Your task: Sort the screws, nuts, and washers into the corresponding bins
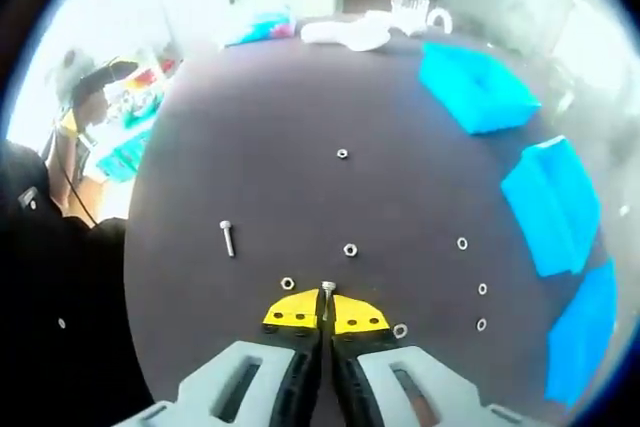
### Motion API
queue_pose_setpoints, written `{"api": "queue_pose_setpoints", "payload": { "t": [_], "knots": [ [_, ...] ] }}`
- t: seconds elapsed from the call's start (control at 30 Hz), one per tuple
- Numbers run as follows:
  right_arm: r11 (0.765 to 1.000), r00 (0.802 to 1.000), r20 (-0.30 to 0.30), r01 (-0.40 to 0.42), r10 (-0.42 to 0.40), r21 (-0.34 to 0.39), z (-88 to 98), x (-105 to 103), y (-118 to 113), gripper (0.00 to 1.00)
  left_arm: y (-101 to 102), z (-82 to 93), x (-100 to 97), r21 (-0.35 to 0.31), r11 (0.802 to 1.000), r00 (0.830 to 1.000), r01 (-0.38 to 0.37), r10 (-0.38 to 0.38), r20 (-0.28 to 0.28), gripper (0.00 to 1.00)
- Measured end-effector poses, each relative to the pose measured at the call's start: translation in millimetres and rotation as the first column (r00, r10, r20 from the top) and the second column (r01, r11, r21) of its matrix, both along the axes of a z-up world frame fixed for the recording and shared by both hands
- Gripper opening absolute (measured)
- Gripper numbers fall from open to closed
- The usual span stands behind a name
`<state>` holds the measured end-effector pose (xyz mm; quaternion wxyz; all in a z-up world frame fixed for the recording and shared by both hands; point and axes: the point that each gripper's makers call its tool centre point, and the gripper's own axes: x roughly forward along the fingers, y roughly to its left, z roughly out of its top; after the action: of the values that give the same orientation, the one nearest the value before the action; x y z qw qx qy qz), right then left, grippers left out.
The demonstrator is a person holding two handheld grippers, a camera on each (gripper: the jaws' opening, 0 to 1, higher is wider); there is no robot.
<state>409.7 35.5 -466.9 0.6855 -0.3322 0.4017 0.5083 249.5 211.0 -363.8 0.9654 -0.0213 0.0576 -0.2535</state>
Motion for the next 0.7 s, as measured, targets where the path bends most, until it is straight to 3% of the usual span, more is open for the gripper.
{"api": "queue_pose_setpoints", "payload": {
  "t": [0.23,0.43,0.63,0.7],
  "knots": [
    [1.000,1.000,0.002,0.002,-0.002,0.014,8.1,-3.5,-3.9,0.00,1.2,1.2,-0.5,0.002,1.000,1.000,-0.004,0.004,0.001,0.51],
    [0.992,0.999,0.017,0.048,-0.050,0.116,26.0,-2.3,-4.4,0.00,0.4,4.7,1.0,0.003,1.000,1.000,-0.004,0.004,0.009,0.51],
    [0.942,0.986,0.062,0.130,-0.157,0.311,52.1,7.0,-12.4,0.00,1.3,7.5,3.1,0.001,1.000,1.000,-0.006,0.006,0.014,0.51],
    [0.900,0.975,0.063,0.170,-0.212,0.401,64.4,9.0,-19.6,0.00,1.8,7.8,3.8,0.003,1.000,1.000,-0.007,0.007,0.014,0.51]
  ]
}}
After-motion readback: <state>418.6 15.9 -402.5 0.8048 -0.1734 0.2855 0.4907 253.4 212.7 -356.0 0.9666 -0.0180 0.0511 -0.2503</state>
